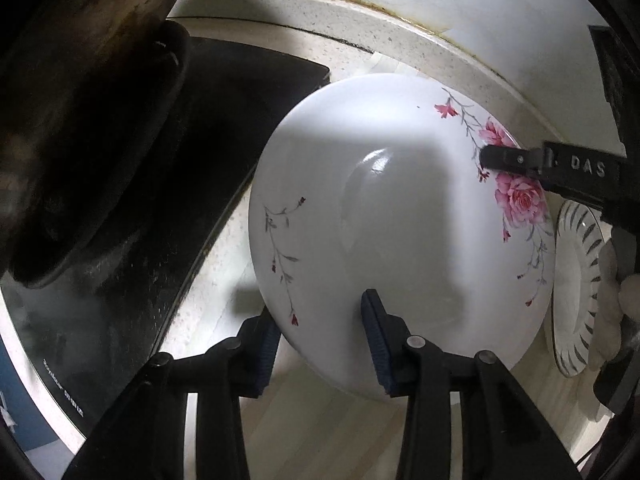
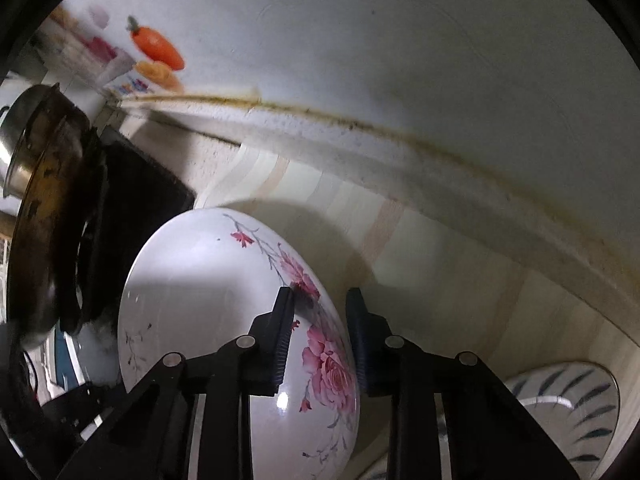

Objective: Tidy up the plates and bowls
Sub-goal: 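Grip the pink-flower oval plate rim with both tools and lift it, then lower the pink-flower plate onto the large white plate and open both tools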

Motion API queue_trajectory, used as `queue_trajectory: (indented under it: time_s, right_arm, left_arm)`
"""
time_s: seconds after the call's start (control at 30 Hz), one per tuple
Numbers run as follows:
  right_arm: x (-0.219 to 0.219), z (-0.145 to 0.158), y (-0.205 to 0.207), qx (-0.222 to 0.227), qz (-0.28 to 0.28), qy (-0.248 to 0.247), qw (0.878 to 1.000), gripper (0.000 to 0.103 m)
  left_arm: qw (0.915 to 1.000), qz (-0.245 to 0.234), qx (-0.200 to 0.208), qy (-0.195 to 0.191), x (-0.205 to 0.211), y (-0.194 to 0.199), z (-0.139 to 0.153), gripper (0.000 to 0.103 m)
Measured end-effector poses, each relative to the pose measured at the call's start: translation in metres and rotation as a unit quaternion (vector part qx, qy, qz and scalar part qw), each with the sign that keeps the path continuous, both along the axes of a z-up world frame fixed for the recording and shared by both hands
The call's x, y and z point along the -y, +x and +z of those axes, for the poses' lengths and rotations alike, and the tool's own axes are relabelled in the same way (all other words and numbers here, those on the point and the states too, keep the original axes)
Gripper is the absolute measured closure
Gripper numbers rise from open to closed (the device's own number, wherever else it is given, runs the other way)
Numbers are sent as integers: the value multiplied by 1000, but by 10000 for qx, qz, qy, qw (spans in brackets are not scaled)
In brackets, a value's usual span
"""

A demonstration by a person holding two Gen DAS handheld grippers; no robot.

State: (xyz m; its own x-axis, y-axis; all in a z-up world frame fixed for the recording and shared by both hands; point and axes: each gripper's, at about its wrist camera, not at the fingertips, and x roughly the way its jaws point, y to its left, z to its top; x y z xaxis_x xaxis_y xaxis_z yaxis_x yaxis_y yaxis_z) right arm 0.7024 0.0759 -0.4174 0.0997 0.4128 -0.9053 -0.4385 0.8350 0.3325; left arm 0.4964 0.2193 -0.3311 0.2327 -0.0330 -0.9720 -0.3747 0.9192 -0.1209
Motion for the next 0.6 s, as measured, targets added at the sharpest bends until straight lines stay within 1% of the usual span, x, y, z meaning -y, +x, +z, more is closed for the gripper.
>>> queue_trajectory:
  time_s: [0.13, 0.27, 0.33, 0.4, 0.47, 0.5, 0.6]
  right_arm:
    - [14, 10, -23, 73, 25, 25, 10000, 74]
    - [38, 23, -51, 82, -35, 95, 9999, 74]
    - [57, 33, -67, 101, -155, 251, 9995, 74]
    - [73, 43, -82, 138, -252, 283, 9992, 74]
    - [92, 53, -101, 181, -344, 340, 9987, 74]
    - [101, 57, -110, 200, -393, 363, 9984, 74]
    - [130, 73, -142, 260, -535, 413, 9974, 74]
  left_arm:
    - [10000, -68, 54, 27, 0, -7, 10, 66]
    - [9995, -236, 202, 95, 13, -19, 31, 66]
    - [9990, -350, 265, 46, 21, -28, 42, 66]
    - [9983, -462, 352, 63, 25, -32, 55, 66]
    - [9972, -588, 445, 142, 38, -38, 65, 66]
    - [9968, -627, 477, 148, 53, -39, 71, 66]
    - [9954, -787, 527, 156, 80, -60, 78, 66]
